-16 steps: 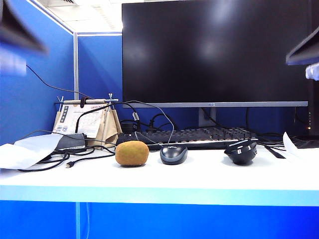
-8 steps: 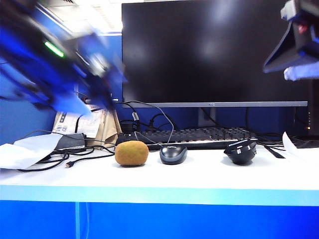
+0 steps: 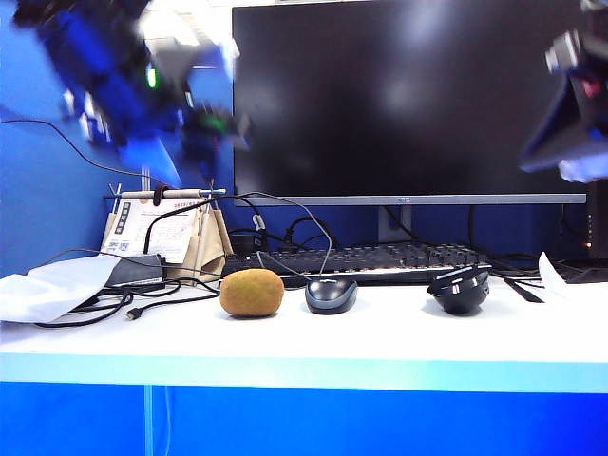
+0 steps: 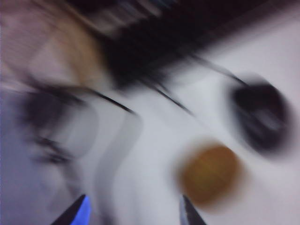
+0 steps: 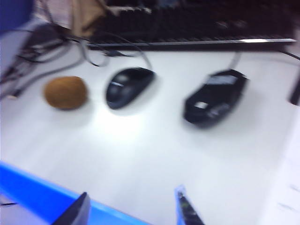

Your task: Pick up the kiwi and place it near the upside-down mouse.

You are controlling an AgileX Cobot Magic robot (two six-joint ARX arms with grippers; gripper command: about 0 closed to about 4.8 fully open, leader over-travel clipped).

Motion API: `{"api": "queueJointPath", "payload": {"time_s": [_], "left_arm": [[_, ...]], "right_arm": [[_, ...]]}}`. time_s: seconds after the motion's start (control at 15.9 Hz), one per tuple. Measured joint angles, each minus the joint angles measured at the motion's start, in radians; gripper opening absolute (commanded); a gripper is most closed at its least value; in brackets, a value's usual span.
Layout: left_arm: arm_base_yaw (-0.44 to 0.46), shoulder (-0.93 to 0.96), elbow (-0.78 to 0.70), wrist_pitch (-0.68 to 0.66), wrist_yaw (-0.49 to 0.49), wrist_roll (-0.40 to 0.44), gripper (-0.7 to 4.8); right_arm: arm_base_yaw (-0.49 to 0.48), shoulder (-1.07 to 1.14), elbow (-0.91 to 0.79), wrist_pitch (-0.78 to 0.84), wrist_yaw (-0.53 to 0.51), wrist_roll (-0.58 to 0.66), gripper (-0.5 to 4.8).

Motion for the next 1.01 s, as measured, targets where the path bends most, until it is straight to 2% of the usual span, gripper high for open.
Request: {"api": "queueJointPath", "payload": {"time_s": [0.06, 0.19, 0.25, 0.31, 0.44, 0.5, 0.57, 0.63, 0.75, 0.82, 0.88, 0.94, 1.01], "left_arm": [[0.003, -0.002, 0.021, 0.007, -0.142, 0.013, 2.55], [0.003, -0.008, 0.023, 0.002, -0.329, 0.015, 2.55], [0.007, -0.019, 0.024, 0.005, -0.409, 0.070, 2.55], [0.004, -0.048, 0.024, 0.021, -0.507, 0.167, 2.55], [0.002, -0.061, 0.026, 0.115, -0.633, 0.173, 2.54], [-0.002, -0.074, 0.026, 0.122, -0.594, 0.144, 2.36], [-0.017, -0.083, 0.026, 0.100, -0.488, 0.113, 2.33], [-0.025, -0.084, 0.027, 0.051, -0.324, 0.067, 2.34], [0.007, -0.025, 0.027, -0.051, 0.105, -0.113, 2.36], [0.019, 0.016, 0.027, -0.052, 0.109, -0.161, 2.37], [0.033, 0.065, 0.026, -0.051, 0.071, -0.182, 2.41], [0.069, 0.102, 0.026, -0.047, 0.126, -0.158, 2.52], [0.086, 0.114, 0.027, -0.052, 0.163, -0.143, 3.58]], "right_arm": [[0.000, 0.000, 0.000, -0.009, 0.034, 0.000, 2.38], [0.000, 0.000, 0.000, -0.009, 0.061, 0.000, 2.38], [0.000, 0.000, 0.000, -0.009, 0.098, 0.000, 2.38], [-0.001, 0.000, 0.000, -0.009, 0.105, 0.000, 2.38], [0.000, 0.000, 0.000, -0.009, 0.105, 0.000, 2.38], [0.000, 0.000, 0.000, -0.009, 0.105, 0.000, 2.38], [0.000, 0.000, 0.000, -0.008, 0.105, 0.000, 2.38], [0.000, 0.000, 0.000, -0.008, 0.105, 0.000, 2.38], [0.000, 0.000, 0.000, -0.009, 0.105, 0.000, 2.38], [0.000, 0.000, 0.000, -0.009, 0.103, 0.000, 2.38], [0.000, 0.000, 0.000, -0.010, 0.090, 0.000, 2.38], [0.000, 0.000, 0.000, -0.013, 0.085, 0.000, 2.38], [0.000, 0.000, 0.000, -0.017, 0.085, 0.000, 2.38]]}}
